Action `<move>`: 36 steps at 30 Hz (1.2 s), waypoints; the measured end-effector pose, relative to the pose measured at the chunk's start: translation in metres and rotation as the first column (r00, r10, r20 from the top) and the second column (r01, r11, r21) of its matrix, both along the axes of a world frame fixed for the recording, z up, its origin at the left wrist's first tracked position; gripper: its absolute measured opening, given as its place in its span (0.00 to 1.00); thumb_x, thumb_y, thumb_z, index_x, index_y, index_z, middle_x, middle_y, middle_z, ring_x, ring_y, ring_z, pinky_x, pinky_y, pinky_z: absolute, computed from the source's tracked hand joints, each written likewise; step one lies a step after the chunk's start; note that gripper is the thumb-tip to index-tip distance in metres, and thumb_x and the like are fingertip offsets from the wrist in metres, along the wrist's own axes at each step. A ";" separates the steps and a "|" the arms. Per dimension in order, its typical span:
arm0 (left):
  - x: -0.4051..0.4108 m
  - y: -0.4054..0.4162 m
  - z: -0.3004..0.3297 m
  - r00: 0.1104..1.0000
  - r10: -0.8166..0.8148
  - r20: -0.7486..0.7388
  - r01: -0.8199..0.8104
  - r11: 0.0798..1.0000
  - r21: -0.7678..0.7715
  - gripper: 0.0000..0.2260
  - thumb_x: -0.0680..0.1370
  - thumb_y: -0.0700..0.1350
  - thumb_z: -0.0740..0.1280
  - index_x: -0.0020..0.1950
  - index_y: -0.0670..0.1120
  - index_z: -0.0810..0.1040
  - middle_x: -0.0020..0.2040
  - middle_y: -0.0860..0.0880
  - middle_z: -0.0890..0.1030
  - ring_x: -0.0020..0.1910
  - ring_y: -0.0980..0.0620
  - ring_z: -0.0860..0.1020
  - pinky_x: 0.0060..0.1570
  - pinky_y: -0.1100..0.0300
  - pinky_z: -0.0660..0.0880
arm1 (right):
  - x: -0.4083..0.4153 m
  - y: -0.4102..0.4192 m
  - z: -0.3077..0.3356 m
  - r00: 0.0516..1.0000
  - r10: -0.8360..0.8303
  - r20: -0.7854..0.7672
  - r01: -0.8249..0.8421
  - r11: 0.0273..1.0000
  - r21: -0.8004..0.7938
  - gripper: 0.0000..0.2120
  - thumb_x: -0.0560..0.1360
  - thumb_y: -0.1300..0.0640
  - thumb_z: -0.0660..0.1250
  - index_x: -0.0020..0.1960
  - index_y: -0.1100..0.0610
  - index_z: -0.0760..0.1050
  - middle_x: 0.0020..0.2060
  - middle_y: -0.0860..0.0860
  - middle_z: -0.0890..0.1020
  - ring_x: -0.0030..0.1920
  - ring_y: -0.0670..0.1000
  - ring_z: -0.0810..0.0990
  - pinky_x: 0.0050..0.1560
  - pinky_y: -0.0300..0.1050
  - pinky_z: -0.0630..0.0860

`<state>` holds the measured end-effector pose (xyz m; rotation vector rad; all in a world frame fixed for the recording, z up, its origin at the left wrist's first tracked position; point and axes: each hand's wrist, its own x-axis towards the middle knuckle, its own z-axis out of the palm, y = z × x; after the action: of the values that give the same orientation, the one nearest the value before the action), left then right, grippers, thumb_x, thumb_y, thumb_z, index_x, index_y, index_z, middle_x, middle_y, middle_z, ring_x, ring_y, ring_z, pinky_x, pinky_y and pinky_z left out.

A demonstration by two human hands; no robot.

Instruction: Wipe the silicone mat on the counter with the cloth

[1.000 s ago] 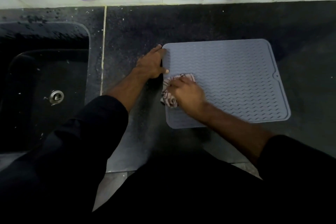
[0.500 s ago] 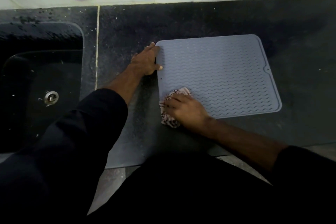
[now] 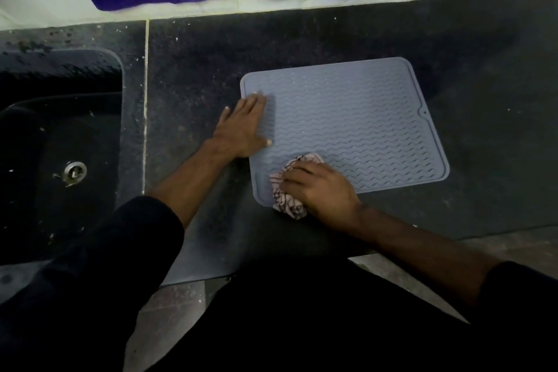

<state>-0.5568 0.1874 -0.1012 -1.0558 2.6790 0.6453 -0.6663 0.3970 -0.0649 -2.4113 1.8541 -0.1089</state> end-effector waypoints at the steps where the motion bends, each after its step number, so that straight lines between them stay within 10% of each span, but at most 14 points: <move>1: 0.003 0.007 -0.003 0.998 -0.048 0.031 0.046 0.998 0.036 0.47 0.73 0.58 0.70 0.79 0.50 0.41 0.80 0.50 0.42 0.78 0.49 0.43 0.73 0.42 0.42 | -0.002 -0.001 0.001 0.999 0.010 -0.042 -0.009 1.000 0.017 0.18 0.66 0.60 0.73 0.56 0.54 0.80 0.56 0.52 0.82 0.58 0.58 0.79 0.56 0.52 0.77; 6: 0.006 0.021 -0.005 0.988 -0.097 0.122 0.079 0.986 0.145 0.50 0.73 0.58 0.71 0.79 0.51 0.36 0.78 0.51 0.34 0.78 0.50 0.38 0.73 0.43 0.38 | 0.000 0.004 -0.011 0.976 0.099 -0.193 -0.082 0.992 0.093 0.18 0.68 0.57 0.73 0.57 0.51 0.79 0.58 0.50 0.80 0.59 0.55 0.77 0.57 0.50 0.76; 21: -0.005 0.029 0.011 0.983 -0.028 0.181 0.015 0.997 0.076 0.54 0.69 0.57 0.75 0.79 0.48 0.37 0.80 0.48 0.41 0.79 0.48 0.44 0.74 0.43 0.43 | -0.054 -0.043 0.007 0.997 -0.051 0.053 0.054 0.997 -0.057 0.22 0.63 0.63 0.75 0.57 0.59 0.79 0.56 0.58 0.81 0.57 0.61 0.78 0.57 0.56 0.74; 36: -0.008 0.032 0.018 0.974 -0.005 0.228 -0.021 0.994 0.108 0.53 0.71 0.54 0.75 0.79 0.48 0.36 0.79 0.50 0.38 0.78 0.51 0.41 0.74 0.42 0.42 | -0.141 -0.028 -0.016 0.979 -0.124 -0.165 0.144 0.982 0.119 0.23 0.73 0.63 0.64 0.67 0.56 0.71 0.67 0.54 0.74 0.65 0.59 0.69 0.64 0.52 0.64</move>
<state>-0.5651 0.2191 -0.0830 -1.0432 2.4156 0.6237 -0.8077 0.3691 -0.0805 -2.2650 2.0201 0.1924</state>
